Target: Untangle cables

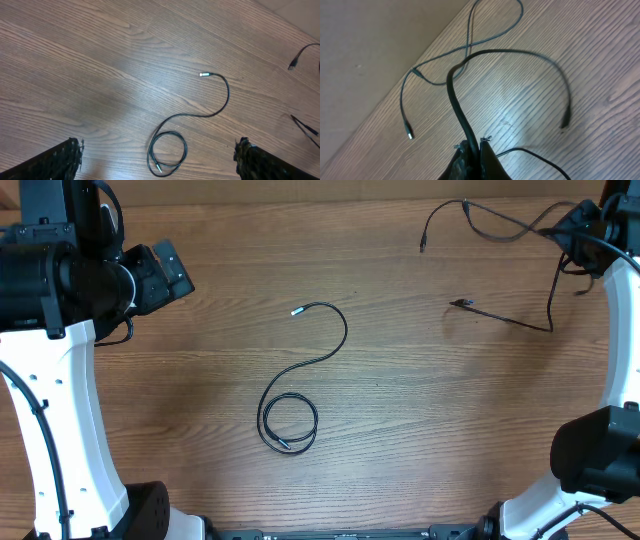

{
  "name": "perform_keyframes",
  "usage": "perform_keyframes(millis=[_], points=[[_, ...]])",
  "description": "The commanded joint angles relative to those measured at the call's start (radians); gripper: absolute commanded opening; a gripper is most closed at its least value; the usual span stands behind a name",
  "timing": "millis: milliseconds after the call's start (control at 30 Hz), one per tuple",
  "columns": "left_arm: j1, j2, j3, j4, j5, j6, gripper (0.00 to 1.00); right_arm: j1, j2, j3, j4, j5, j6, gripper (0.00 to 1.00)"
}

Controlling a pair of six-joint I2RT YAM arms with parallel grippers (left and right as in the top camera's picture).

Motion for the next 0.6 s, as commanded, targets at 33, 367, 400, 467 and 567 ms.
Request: perform_keyframes(millis=[33,367,400,467,567], points=[[-0.008,0.009,0.011,-0.002,0.007,0.019,1.0,-0.002,0.045,0.016,-0.008,0.026,-0.005,0.05],[-0.008,0.009,0.011,-0.002,0.007,0.019,1.0,-0.002,0.132,0.016,-0.016,0.026,-0.004,0.18],[-0.008,0.009,0.011,-0.002,0.007,0.019,1.0,-0.002,0.14,0.016,-0.016,0.027,-0.004,0.18],[-0.008,0.009,0.011,-0.002,0.007,0.019,1.0,-0.002,0.152,0.016,-0.019,0.026,-0.004,0.19],[-0.008,0.009,0.011,-0.002,0.006,0.019,1.0,-0.002,0.158,0.016,-0.019,0.006,-0.004,0.42]])
